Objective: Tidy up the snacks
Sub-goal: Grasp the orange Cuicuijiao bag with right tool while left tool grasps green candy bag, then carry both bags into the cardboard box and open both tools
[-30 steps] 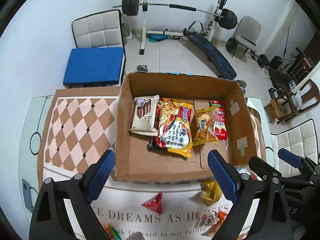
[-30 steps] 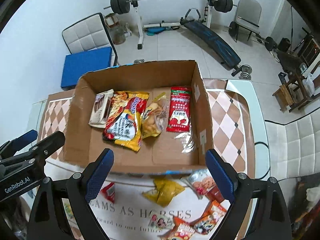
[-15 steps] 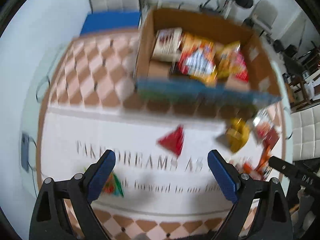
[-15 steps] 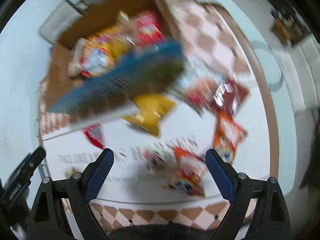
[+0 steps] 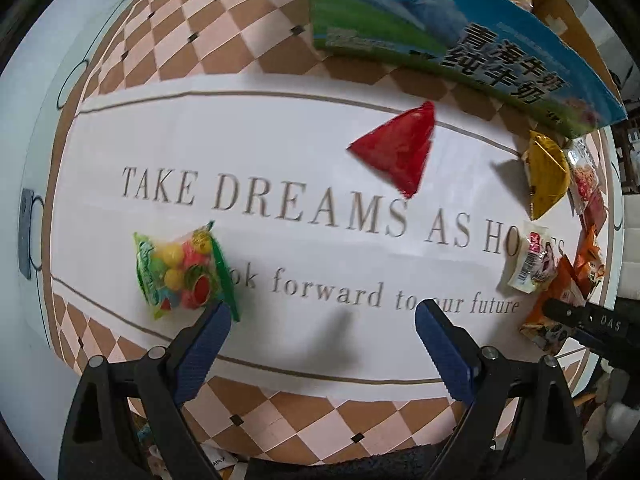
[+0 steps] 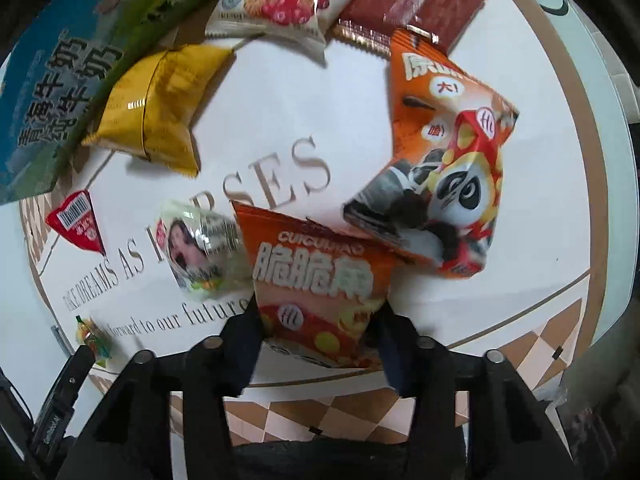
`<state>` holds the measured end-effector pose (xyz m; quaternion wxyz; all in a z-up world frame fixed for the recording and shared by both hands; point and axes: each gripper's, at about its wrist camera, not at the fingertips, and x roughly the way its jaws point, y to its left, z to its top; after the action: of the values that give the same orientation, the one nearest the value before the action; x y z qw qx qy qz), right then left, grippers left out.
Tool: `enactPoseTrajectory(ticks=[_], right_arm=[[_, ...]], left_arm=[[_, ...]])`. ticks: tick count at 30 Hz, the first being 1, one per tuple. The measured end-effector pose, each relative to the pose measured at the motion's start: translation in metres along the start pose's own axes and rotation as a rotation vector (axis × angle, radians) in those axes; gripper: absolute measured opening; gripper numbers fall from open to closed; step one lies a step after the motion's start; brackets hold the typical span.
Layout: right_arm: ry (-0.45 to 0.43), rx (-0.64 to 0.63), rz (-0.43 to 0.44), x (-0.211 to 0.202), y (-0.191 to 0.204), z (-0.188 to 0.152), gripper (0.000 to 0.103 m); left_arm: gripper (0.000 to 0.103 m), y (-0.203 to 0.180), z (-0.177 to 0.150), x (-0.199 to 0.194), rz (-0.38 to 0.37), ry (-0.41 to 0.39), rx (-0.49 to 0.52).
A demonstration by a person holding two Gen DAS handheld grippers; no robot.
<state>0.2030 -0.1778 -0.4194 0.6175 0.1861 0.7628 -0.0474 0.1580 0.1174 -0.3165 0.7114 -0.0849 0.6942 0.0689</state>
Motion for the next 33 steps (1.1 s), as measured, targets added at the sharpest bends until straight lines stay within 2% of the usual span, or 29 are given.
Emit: enactPoseTrajectory(ticks=[7,12,15,20,24,30,33], right_arm=[[-0.063,-0.087,0.028,-0.026,0.028,-0.029,0.048],[-0.107,-0.209,0.048,-0.042,0.082,-0.033,0.048],[-0.116,-0.266,0.051,-0.043,0.117,-0.027,0.048],[-0.118,-0.32,0.041,-0.034,0.152,-0.018,0.048],[-0.11,-0.342,0.043,-0.03,0.163,-0.018,0.048],[-0.106,-0.363,0.039,-0.03,0.17,-0.02,0.048],[-0.102,-0.366,0.038,-0.027,0.172,-0.021,0.047]], left_arm=[[0.095,0.055,-0.007,-0.015,-0.016,-0.002,-0.129],[0.094,0.11,-0.004,0.001,-0.038,0.059,-0.275],[0.094,0.13,0.001,0.018,-0.042,0.096,-0.324],[0.094,0.132,0.012,0.049,-0.027,0.168,-0.294],[0.094,0.131,0.018,0.069,-0.051,0.202,-0.271],[0.071,0.106,0.015,0.062,-0.052,0.139,-0.253],[0.067,0.1,0.013,0.058,-0.06,0.132,-0.241]])
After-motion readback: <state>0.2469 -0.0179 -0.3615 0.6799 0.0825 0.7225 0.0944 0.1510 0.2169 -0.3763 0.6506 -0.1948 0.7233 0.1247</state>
